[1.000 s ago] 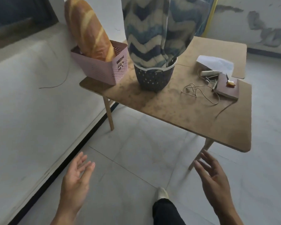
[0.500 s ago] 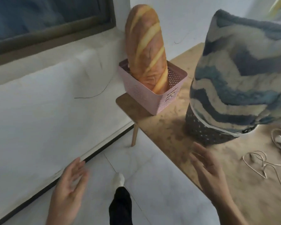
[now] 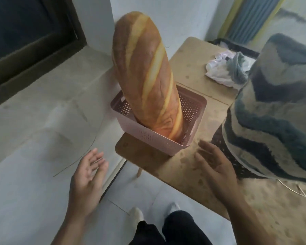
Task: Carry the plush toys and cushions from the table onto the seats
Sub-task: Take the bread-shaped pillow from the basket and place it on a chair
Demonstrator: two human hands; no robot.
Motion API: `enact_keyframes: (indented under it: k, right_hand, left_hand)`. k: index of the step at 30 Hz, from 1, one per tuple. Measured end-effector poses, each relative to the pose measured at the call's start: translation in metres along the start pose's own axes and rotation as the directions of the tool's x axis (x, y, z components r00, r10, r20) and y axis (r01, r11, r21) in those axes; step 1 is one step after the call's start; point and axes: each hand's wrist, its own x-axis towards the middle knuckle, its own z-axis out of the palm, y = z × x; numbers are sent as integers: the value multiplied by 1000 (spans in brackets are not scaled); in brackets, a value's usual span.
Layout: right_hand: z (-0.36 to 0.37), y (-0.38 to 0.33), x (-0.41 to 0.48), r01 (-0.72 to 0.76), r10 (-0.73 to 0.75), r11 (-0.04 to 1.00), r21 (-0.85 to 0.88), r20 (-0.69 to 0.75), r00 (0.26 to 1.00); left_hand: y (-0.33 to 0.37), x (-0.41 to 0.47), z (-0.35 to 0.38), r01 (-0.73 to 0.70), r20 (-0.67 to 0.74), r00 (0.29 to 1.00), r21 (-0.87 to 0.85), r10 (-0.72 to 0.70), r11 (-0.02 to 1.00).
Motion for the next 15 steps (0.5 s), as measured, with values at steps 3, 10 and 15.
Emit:
enact_keyframes:
  k: [3,10,15]
  right_hand:
    - [14,-1,26,-15,15,1000,8,-43,999]
    - [50,-8,111,35,-35,999,-42,6,999]
    - [83,-6,193,52,-18,987,-155,212,977]
  left_hand:
    - [9,49,16,-32,39,999,-7,32,999]
    - [42,141,73,-130,149,979,-49,136,990]
    - [53,207,112,-78,318,944,-44,88,996]
